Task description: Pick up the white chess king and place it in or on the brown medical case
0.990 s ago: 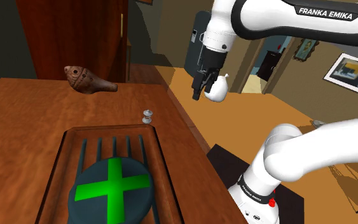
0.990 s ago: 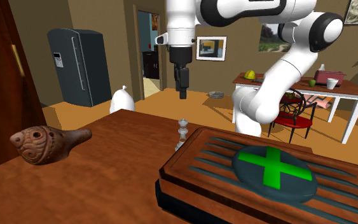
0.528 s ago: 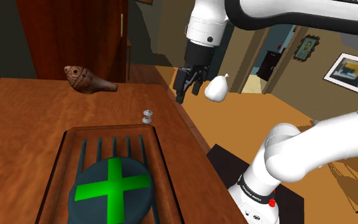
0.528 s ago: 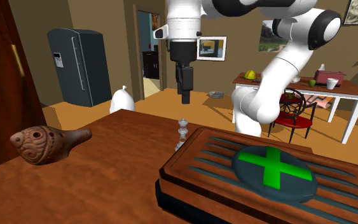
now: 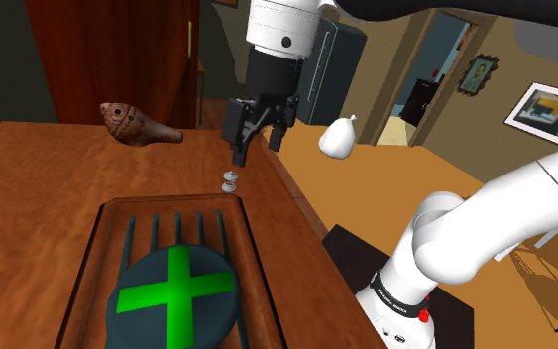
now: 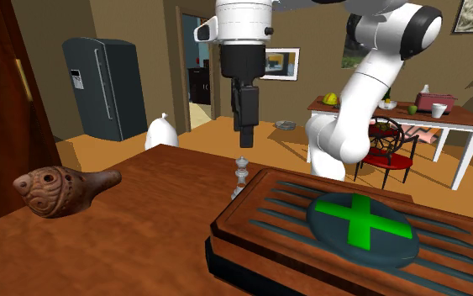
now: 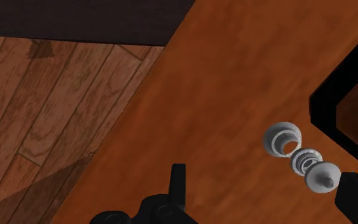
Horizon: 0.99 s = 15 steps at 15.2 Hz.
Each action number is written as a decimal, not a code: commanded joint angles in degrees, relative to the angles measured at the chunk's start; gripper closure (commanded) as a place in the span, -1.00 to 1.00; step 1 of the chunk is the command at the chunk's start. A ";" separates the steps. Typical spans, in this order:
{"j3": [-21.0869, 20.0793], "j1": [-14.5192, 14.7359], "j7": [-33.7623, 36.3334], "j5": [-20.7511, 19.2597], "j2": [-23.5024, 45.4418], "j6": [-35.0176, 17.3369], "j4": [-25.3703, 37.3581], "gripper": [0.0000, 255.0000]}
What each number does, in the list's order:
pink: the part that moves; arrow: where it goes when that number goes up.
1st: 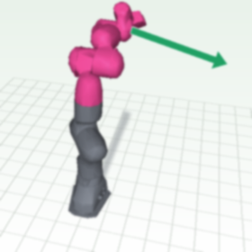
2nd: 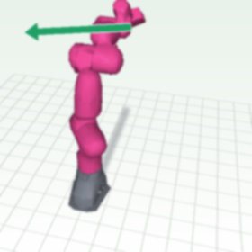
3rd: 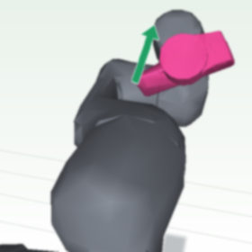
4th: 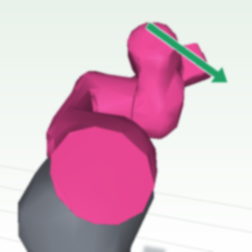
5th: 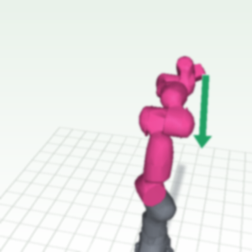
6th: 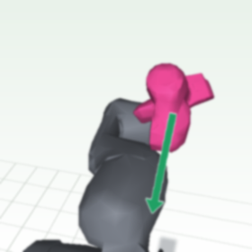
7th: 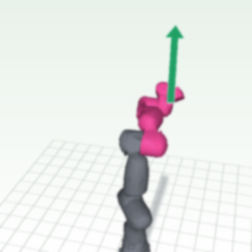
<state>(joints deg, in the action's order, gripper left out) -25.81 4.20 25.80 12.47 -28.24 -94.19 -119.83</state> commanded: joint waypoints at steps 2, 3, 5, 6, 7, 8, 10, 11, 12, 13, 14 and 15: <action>-4.17 -0.01 5.31 -0.20 5.01 -0.01 5.67 -1.00; -5.02 -0.03 6.41 -0.40 6.12 0.01 6.90 -1.00; -5.15 0.09 6.29 -0.21 5.89 -1.50 5.18 -1.00; -5.23 0.15 6.23 -0.12 5.80 -2.25 4.33 -1.00; -5.32 0.20 6.18 -0.03 5.71 -3.00 3.51 -1.00; -5.41 0.26 6.13 0.05 5.65 -3.76 2.69 -1.00; -5.61 0.36 6.05 0.21 5.55 -5.28 1.09 -1.00; -5.68 0.38 6.03 0.26 5.54 -5.71 0.64 -1.00; -5.67 0.38 6.03 0.26 5.53 -5.71 0.64 -1.00; -5.68 0.38 6.03 0.26 5.53 -5.71 0.64 -1.00; -5.68 0.38 6.03 0.26 5.53 -5.71 0.64 -1.00; -5.68 0.38 6.03 0.26 5.54 -5.71 0.64 -1.00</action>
<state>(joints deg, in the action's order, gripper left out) -31.46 4.58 31.83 12.73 -22.75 -99.88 -119.15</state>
